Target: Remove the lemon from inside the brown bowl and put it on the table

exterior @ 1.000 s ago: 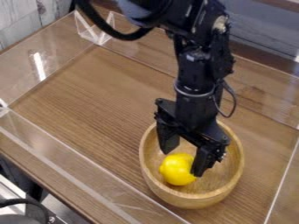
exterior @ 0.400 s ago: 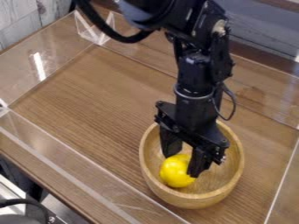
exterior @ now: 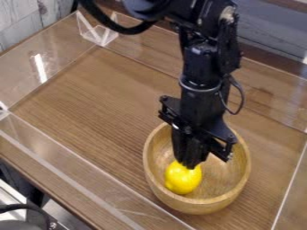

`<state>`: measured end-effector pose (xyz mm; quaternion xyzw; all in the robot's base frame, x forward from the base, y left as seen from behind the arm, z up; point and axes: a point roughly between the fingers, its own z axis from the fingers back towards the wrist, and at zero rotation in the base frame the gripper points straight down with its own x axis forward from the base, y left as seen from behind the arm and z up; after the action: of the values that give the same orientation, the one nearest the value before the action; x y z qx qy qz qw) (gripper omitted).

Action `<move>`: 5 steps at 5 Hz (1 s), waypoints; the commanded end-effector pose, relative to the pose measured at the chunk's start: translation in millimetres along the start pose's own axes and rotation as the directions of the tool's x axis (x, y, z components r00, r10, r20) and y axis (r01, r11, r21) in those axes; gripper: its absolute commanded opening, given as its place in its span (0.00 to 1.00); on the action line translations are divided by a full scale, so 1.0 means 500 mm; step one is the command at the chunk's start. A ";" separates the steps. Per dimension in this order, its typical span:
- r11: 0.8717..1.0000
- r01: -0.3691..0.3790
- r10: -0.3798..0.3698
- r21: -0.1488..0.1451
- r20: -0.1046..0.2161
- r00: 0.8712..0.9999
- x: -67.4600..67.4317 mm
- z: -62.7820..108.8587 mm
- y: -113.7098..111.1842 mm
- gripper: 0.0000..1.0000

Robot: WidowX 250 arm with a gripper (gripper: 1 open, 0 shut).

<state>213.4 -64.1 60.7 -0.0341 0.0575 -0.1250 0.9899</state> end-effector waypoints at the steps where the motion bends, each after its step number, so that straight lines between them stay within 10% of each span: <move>1: 1.000 0.012 -0.012 0.002 0.030 0.999 0.006 0.019 0.004 0.00; 5: 1.000 0.014 -0.014 0.000 0.018 1.000 0.000 0.038 0.016 0.00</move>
<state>206.9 -55.0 63.5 -0.0329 0.0836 -0.1299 0.9874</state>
